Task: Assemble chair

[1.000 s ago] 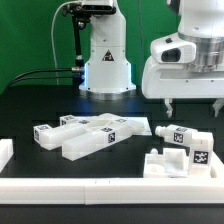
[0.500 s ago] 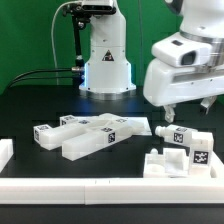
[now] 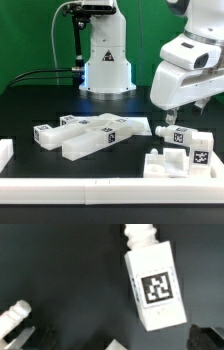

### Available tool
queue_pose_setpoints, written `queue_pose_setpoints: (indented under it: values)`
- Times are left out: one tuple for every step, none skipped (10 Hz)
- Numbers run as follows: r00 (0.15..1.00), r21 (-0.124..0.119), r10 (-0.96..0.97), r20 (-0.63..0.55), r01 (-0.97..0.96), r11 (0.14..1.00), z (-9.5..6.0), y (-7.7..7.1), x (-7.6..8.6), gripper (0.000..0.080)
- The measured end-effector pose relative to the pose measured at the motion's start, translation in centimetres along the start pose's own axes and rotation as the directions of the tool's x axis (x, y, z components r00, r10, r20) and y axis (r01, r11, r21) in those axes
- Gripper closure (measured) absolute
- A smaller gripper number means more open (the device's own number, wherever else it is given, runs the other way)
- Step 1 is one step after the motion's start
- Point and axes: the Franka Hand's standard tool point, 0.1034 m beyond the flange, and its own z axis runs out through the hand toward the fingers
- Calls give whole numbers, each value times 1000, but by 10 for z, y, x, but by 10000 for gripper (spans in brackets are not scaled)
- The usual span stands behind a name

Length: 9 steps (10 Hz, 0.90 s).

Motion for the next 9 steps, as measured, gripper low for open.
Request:
queue_pose_setpoints:
  values:
    - [999,-3,25,34,-24,1000,6,-10,3,150]
    - [991,-25,20,132,-17,1000,11,-18,7,150]
    - [984,-37,12,177,-6,999,11,-18,10,150]
    - [963,-40,31,267,-21,999,11,-17,3,150]
    - [944,-49,46,327,-32,998,11,-15,2,150]
    - [925,-60,50,377,-29,998,12,-14,1,150]
    - [883,-83,-17,469,64,994,15,-21,1,150]
    - [848,-81,-52,528,111,990,19,-28,7,150]
    - [789,-78,-47,613,120,990,20,-30,6,150]
